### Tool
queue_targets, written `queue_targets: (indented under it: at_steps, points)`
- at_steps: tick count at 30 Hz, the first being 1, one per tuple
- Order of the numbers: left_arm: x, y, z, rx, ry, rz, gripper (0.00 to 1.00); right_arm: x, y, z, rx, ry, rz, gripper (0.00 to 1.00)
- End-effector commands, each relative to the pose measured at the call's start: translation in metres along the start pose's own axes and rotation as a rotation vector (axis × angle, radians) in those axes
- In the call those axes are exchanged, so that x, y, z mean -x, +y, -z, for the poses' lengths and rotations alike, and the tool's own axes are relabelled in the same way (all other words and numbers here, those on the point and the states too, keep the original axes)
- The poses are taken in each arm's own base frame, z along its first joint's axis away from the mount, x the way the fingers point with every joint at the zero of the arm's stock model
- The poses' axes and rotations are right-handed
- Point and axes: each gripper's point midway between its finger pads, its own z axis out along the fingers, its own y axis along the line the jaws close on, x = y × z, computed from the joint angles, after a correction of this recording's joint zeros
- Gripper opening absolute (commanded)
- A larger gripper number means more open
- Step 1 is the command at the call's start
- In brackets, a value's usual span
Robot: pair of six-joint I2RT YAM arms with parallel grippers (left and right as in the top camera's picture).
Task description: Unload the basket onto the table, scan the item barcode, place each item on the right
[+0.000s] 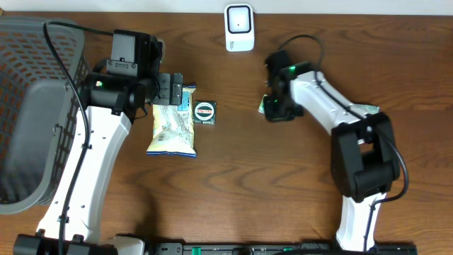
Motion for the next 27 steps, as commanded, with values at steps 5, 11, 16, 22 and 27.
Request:
queue_targets:
  at_steps: [5, 11, 16, 22, 27]
  points:
    - [0.003, 0.003, 0.002, 0.007, -0.007, -0.013, 0.98, 0.053, -0.027, 0.012, 0.070, -0.189, -0.115, 0.12]
    - [0.003, 0.003, 0.002, 0.007, -0.007, -0.013, 0.98, 0.101, 0.029, 0.026, 0.303, -0.385, -0.003, 0.17]
    - [0.003, 0.003, 0.002, 0.007, -0.007, -0.013, 0.98, 0.102, 0.051, 0.035, 0.398, -0.393, 0.058, 0.25]
    - [0.003, 0.003, 0.002, 0.007, -0.007, -0.013, 0.98, 0.085, 0.052, 0.020, 0.341, -0.321, 0.029, 0.24]
    - [0.003, 0.003, 0.002, 0.007, -0.007, -0.013, 0.97, 0.068, 0.065, 0.009, 0.306, -0.260, 0.055, 0.24]
